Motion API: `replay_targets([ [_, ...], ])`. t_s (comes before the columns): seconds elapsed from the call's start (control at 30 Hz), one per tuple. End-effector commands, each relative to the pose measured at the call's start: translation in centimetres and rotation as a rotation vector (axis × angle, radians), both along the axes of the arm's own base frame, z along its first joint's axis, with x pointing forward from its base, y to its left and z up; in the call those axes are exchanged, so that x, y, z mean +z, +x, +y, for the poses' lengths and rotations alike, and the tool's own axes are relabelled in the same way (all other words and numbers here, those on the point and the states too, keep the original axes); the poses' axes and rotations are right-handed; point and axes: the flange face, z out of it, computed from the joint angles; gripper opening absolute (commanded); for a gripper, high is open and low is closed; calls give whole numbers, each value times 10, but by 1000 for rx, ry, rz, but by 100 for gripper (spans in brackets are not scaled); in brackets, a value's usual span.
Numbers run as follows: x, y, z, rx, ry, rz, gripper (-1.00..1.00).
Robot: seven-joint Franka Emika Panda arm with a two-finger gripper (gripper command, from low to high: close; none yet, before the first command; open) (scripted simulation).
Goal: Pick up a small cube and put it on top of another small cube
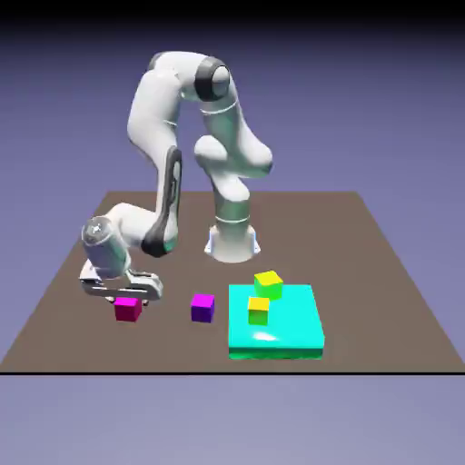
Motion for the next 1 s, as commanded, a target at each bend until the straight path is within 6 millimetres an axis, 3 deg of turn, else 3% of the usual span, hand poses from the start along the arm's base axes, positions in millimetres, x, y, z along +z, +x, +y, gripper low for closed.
replay_targets([
  [0.0,-3,-1,-1,0,-5,0,0],
  [0.1,-10,-5,-3,2,-26,0,0],
  [0.13,-10,-5,-3,2,-26,0,-100],
  [0.33,5,2,1,0,5,0,-100],
  [0.7,56,12,-6,2,-26,-2,-100],
  [0.83,85,42,65,-22,-39,-8,-100],
  [0.97,112,57,139,-44,-45,-13,-100],
])
